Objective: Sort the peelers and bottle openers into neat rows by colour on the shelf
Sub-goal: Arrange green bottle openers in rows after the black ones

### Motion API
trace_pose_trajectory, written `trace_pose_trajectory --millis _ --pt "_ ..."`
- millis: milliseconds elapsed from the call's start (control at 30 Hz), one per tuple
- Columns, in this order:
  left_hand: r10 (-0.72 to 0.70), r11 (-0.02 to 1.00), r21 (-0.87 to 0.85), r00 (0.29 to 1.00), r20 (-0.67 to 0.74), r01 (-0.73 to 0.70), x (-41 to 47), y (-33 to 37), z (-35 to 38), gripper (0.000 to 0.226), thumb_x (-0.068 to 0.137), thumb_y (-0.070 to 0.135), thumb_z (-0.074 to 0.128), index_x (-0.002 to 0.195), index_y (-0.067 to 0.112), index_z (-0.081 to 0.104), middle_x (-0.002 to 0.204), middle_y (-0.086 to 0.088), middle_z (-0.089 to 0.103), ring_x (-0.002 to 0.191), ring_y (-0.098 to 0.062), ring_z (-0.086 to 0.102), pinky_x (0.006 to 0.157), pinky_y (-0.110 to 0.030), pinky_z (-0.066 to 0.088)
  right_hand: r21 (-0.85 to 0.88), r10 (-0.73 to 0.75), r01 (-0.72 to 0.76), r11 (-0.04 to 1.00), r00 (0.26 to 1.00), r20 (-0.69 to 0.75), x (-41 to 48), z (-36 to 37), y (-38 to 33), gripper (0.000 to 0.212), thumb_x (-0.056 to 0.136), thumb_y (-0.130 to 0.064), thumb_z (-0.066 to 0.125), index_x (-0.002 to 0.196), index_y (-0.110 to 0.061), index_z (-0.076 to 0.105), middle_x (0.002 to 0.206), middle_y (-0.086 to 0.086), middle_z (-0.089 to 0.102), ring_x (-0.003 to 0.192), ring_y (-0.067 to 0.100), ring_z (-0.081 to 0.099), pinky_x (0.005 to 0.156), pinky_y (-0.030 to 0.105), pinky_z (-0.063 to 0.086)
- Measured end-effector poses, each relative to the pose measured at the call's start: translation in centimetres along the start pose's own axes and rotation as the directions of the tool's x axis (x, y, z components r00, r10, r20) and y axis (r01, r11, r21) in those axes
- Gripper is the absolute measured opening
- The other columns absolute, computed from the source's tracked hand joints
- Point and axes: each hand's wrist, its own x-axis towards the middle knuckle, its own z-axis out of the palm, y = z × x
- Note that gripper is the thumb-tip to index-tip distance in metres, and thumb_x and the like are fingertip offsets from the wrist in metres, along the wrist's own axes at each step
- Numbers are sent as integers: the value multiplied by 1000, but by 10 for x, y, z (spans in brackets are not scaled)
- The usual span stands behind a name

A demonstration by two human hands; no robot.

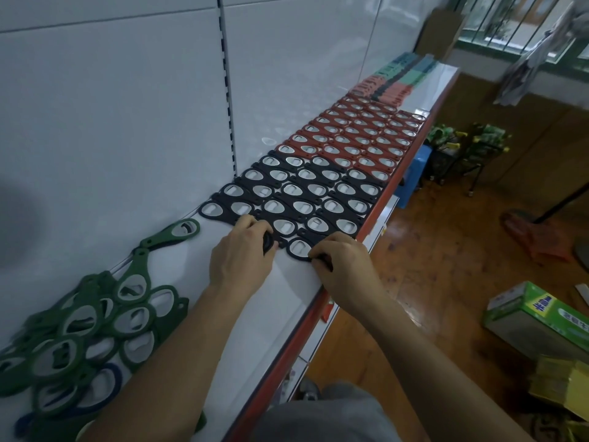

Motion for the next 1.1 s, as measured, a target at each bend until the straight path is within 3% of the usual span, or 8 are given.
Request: trace_pose_trajectory --millis 100,200,333,433,767,900,1033,1100 --pt "8 997 -77 999 -32 -11 0 0 -3 29 92 30 71 120 23 64 119 3 53 91 -24 63 74 -36 53 40 2 -1 999 999 -37 1 0 -5 15 93 -10 69 103 -17 77 102 -6 63 84 10 62 76 27 57" --pt "-87 862 -506 990 -114 17 3 6 -15 34 87 7 62 117 22 63 104 2 58 84 -15 59 73 -29 50 141 -3 18 990 994 -110 7 -3 -23 11 91 -20 73 102 -23 75 93 -16 61 79 5 59 69 12 48" --pt "-201 -29 -971 950 239 239 13 8 -37 45 80 -10 45 117 9 61 100 -8 68 86 -20 67 76 -39 55 376 6 3 926 1000 -23 23 -2 -52 18 86 -27 80 98 -22 66 93 -14 66 84 6 65 68 21 54" --pt "-68 -208 -942 957 283 264 11 0 -48 53 89 -23 37 131 3 56 128 -19 68 122 -29 66 101 -42 55 424 34 -15 906 999 -37 37 8 -62 16 82 -18 84 90 -17 69 87 -10 70 77 9 67 71 31 57" --pt "-161 -3 -958 945 285 288 12 -34 -85 35 108 22 43 136 6 56 128 -15 70 114 -33 70 86 -52 61 513 -24 49 857 998 -55 67 22 -81 21 86 -9 79 103 -18 71 96 -11 74 83 3 68 75 15 53" --pt "-336 67 -948 902 272 311 13 -47 -95 32 109 26 44 128 6 61 114 -16 75 85 -25 72 62 -35 59 549 66 13 836 990 -124 75 19 -76 16 87 -8 78 100 -17 74 90 -13 73 82 2 68 75 13 52" --pt "-337 871 -399 940 -57 288 9 -71 -93 21 104 20 58 122 17 67 106 3 72 80 -7 59 65 -10 42 572 129 -40 819 985 -116 80 23 -70 12 89 -11 77 100 -15 75 86 -14 73 80 -1 68 74 11 52" --pt "-191 982 -22 981 -33 190 6 -79 -82 27 101 14 59 127 18 67 123 2 63 93 -9 56 83 -13 43 532 128 -67 844 989 -79 79 30 -69 12 88 -11 77 99 -17 76 84 -15 72 78 0 67 73 13 53"
